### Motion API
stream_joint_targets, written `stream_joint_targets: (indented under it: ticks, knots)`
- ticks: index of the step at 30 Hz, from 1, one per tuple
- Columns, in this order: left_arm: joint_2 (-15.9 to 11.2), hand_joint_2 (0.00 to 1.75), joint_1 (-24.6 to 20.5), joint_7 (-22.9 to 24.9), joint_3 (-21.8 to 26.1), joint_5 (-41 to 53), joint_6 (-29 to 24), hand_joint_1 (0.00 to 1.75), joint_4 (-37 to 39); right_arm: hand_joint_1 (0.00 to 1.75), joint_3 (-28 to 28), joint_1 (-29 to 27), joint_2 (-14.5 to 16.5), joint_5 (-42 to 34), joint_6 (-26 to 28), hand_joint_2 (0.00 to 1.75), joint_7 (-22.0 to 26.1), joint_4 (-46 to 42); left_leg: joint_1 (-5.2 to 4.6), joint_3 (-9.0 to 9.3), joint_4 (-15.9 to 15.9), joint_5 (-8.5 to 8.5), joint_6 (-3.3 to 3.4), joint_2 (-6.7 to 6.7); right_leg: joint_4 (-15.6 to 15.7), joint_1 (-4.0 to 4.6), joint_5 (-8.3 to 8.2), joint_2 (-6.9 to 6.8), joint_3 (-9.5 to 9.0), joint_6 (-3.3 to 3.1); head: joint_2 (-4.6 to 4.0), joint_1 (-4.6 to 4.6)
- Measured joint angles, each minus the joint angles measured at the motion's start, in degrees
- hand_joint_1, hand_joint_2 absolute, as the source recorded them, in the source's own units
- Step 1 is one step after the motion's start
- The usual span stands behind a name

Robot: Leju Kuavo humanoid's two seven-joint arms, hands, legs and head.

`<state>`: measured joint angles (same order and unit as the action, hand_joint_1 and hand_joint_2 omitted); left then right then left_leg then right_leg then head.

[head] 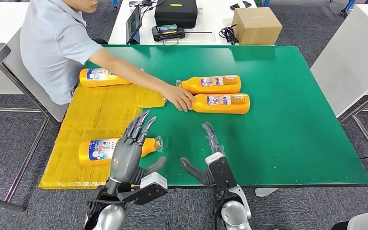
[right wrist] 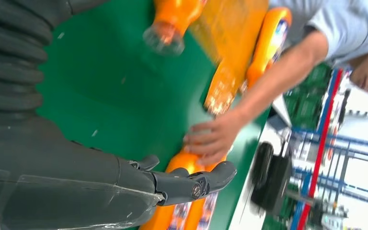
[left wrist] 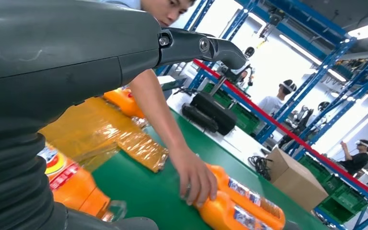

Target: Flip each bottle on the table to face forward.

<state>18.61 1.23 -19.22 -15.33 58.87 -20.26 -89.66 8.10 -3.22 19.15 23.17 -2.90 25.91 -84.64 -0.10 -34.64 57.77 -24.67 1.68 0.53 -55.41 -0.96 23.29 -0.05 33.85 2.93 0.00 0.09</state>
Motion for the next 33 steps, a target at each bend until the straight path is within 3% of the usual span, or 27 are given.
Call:
stream_joint_targets:
  ticks: [6,11,20,23,28,33]
  knots:
    - [0.2,1.75,1.5,-0.5,1.0,-3.2,2.0,0.0,-1.0,0.0,-2.7,-2.3,0.3,1.6,0.7,1.75,0.1,-4.8,-0.01,0.0,0.0,-0.02,0.0,-0.01,0.0,0.0,0.0,0.0,0.01,0.0,0.0,-0.01]
    - [0.2,1.75,2.8,-0.2,1.3,-15.5,8.3,0.0,-1.9,0.0,-7.2,-3.9,0.3,1.6,1.8,1.75,2.8,-9.7,-0.01,0.03,0.0,-0.01,0.0,0.0,0.0,0.0,0.0,0.0,0.0,0.0,0.0,-0.01]
    - [0.2,1.75,3.5,1.8,1.3,-25.6,12.7,0.0,-2.0,0.0,-13.3,-6.1,0.3,15.4,10.3,1.75,5.1,-16.4,0.0,0.03,0.0,-0.02,0.0,-0.02,0.0,0.0,0.0,0.0,0.0,0.0,0.0,-0.01]
    - [0.2,1.75,3.8,2.5,1.3,-28.6,14.0,0.0,-2.1,0.0,-13.3,-6.6,0.0,27.4,14.9,1.75,2.2,-17.8,0.0,0.03,0.0,-0.02,0.0,-0.04,0.0,0.01,0.0,0.01,-0.01,0.0,0.0,-0.01]
    - [0.2,1.75,4.9,4.1,1.4,-32.0,15.3,0.0,-3.4,0.0,-11.3,-7.2,-2.4,44.8,13.7,1.75,-9.6,-16.7,0.0,0.02,0.0,-0.02,0.0,-0.01,0.0,0.0,0.0,0.0,-0.03,-0.01,0.0,-0.02]
    - [0.2,1.75,5.2,5.5,1.7,-35.1,16.3,0.0,-3.6,0.0,-9.8,-6.2,-5.6,49.6,13.9,1.75,-13.0,-12.9,-0.01,0.02,0.0,-0.02,0.0,0.0,0.0,-0.01,0.0,0.0,-0.04,0.0,0.0,-0.01]
